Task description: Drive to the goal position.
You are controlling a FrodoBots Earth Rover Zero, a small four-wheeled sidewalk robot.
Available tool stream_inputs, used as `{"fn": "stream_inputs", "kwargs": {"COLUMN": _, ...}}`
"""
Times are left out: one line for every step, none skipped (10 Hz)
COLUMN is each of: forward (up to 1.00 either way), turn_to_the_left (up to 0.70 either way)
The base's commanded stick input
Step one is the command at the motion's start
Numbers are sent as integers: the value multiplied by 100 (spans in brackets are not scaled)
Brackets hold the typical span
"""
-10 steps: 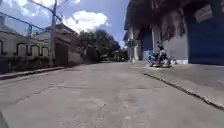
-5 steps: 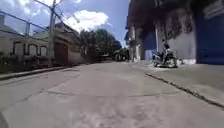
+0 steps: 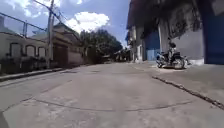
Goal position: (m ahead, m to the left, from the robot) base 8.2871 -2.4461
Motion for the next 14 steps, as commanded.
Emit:
{"fn": "stream_inputs", "kwargs": {"forward": 85, "turn_to_the_left": 0}}
{"fn": "stream_inputs", "kwargs": {"forward": 85, "turn_to_the_left": 0}}
{"fn": "stream_inputs", "kwargs": {"forward": 85, "turn_to_the_left": 0}}
{"fn": "stream_inputs", "kwargs": {"forward": 85, "turn_to_the_left": 0}}
{"fn": "stream_inputs", "kwargs": {"forward": 85, "turn_to_the_left": 0}}
{"fn": "stream_inputs", "kwargs": {"forward": 85, "turn_to_the_left": 0}}
{"fn": "stream_inputs", "kwargs": {"forward": 85, "turn_to_the_left": 0}}
{"fn": "stream_inputs", "kwargs": {"forward": 85, "turn_to_the_left": 0}}
{"fn": "stream_inputs", "kwargs": {"forward": 85, "turn_to_the_left": 0}}
{"fn": "stream_inputs", "kwargs": {"forward": 85, "turn_to_the_left": 0}}
{"fn": "stream_inputs", "kwargs": {"forward": 85, "turn_to_the_left": -10}}
{"fn": "stream_inputs", "kwargs": {"forward": 85, "turn_to_the_left": -30}}
{"fn": "stream_inputs", "kwargs": {"forward": 85, "turn_to_the_left": -34}}
{"fn": "stream_inputs", "kwargs": {"forward": 85, "turn_to_the_left": -32}}
